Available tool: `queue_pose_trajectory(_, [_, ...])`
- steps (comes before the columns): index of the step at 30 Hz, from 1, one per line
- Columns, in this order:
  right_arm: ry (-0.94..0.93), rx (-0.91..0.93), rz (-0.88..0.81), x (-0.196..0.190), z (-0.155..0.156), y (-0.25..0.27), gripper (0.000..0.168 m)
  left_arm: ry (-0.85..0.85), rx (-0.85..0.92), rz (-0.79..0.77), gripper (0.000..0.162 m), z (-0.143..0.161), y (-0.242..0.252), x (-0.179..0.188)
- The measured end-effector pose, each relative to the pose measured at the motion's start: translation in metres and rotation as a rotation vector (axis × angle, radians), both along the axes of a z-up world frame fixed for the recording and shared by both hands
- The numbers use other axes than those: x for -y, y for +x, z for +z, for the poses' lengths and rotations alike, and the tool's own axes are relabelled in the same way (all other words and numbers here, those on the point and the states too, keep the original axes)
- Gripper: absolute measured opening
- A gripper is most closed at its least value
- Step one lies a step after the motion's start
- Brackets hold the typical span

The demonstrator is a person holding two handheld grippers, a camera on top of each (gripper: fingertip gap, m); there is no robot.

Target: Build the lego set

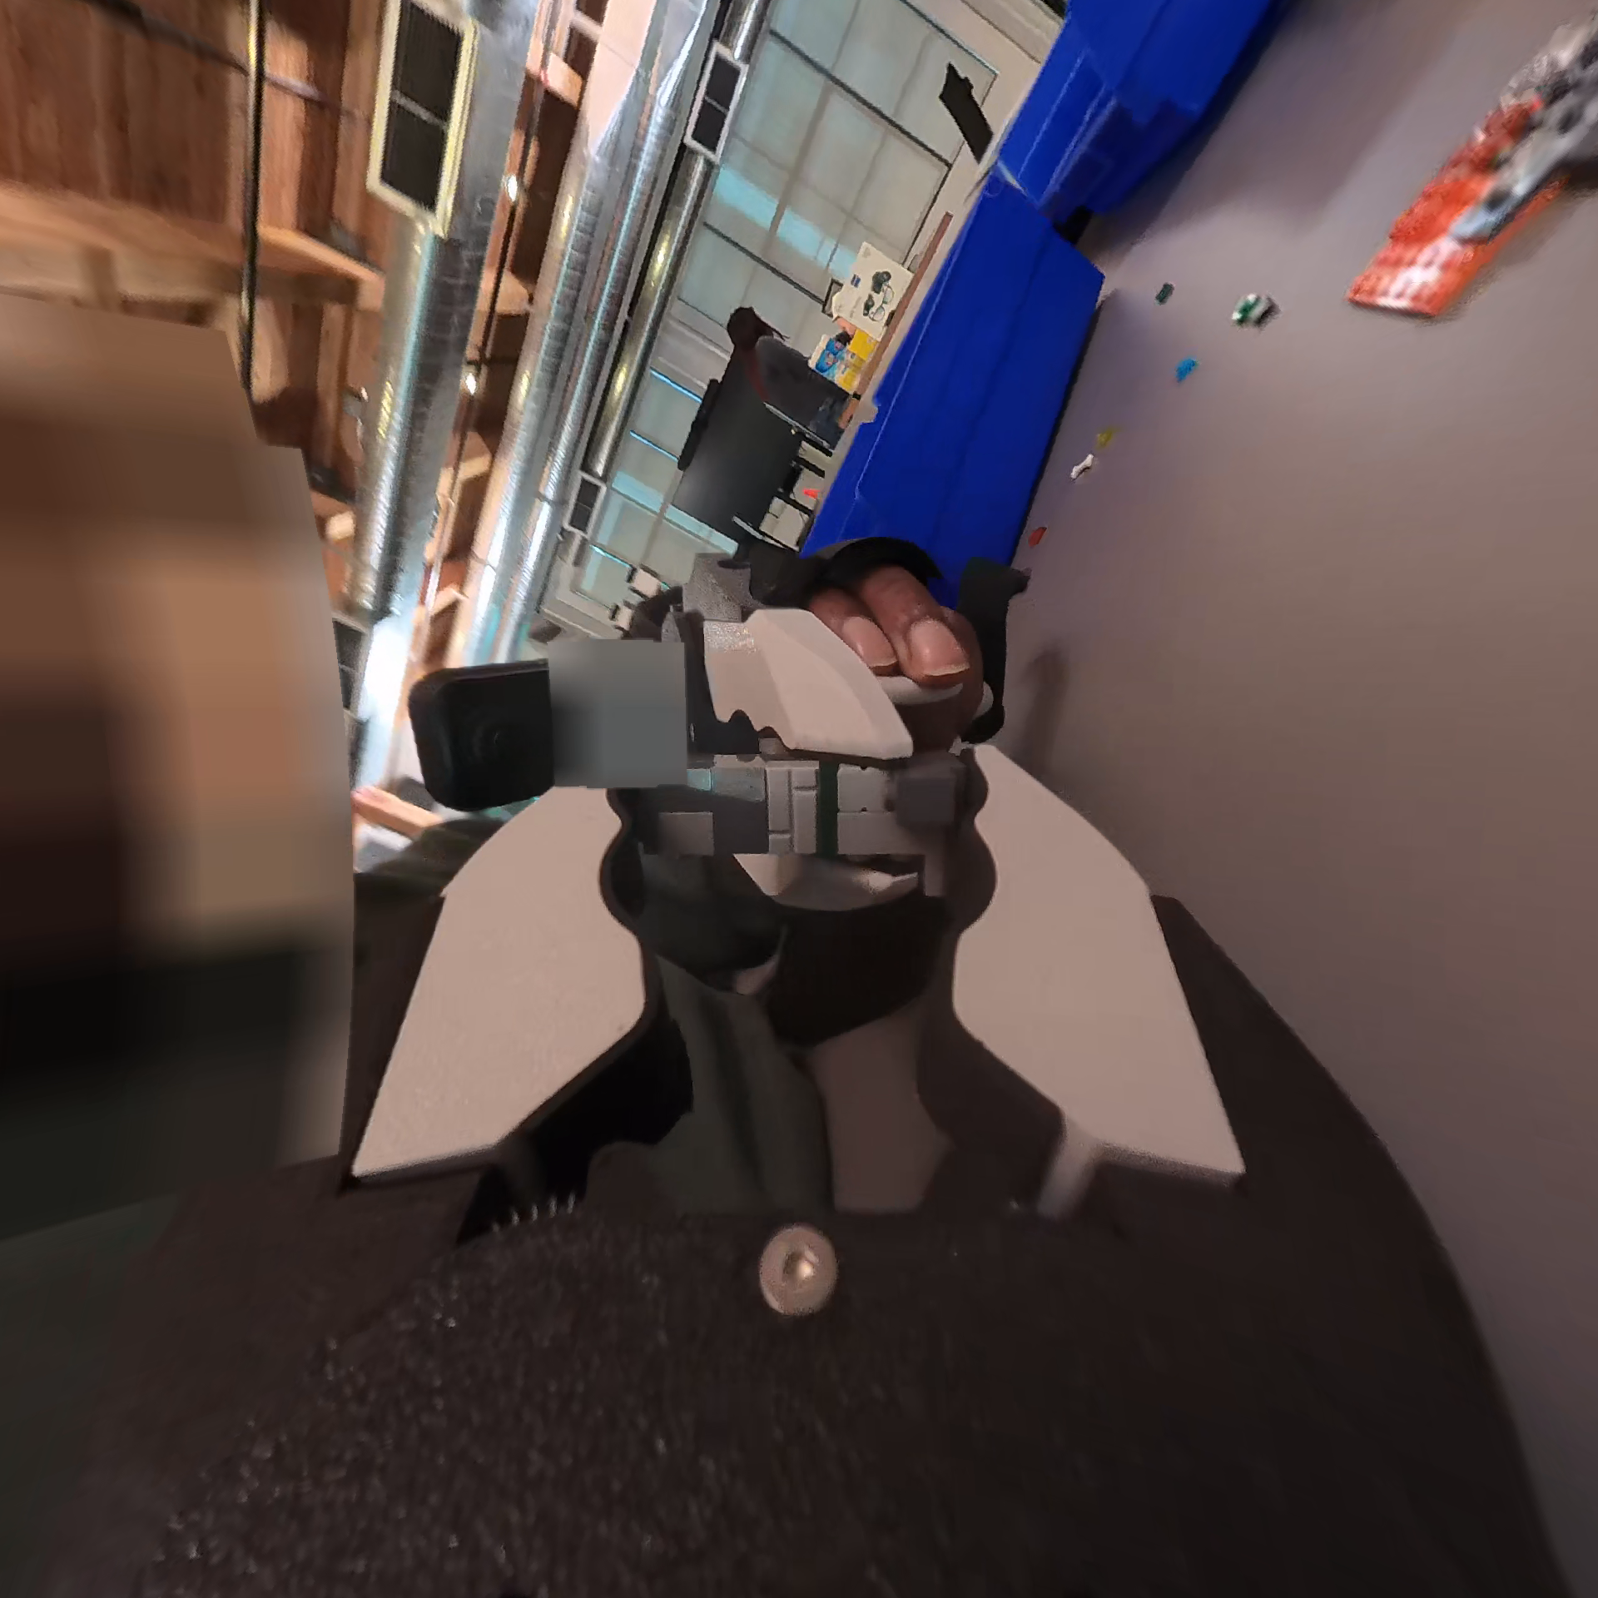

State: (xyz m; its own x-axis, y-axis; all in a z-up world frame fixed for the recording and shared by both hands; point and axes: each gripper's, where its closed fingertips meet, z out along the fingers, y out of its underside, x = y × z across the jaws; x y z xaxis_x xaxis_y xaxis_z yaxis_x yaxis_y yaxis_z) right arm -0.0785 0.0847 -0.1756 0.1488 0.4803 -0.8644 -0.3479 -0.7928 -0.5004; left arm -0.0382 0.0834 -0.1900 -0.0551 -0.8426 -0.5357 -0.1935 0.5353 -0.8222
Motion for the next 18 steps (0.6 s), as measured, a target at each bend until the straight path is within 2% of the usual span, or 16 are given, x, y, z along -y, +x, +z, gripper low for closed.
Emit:
queue_pose_trajectory(7, [0.188,0.121,-0.005,0.009,0.003,-0.002,0.069,0.173,0.041,0.025,0.018,0.006,0.0,0.006])
queue_pose_trajectory(18, [0.392,0.179,-0.004,0.021,0.011,-0.003,0.069,0.354,0.093,0.04,0.018,0.016,-0.001,0.015])
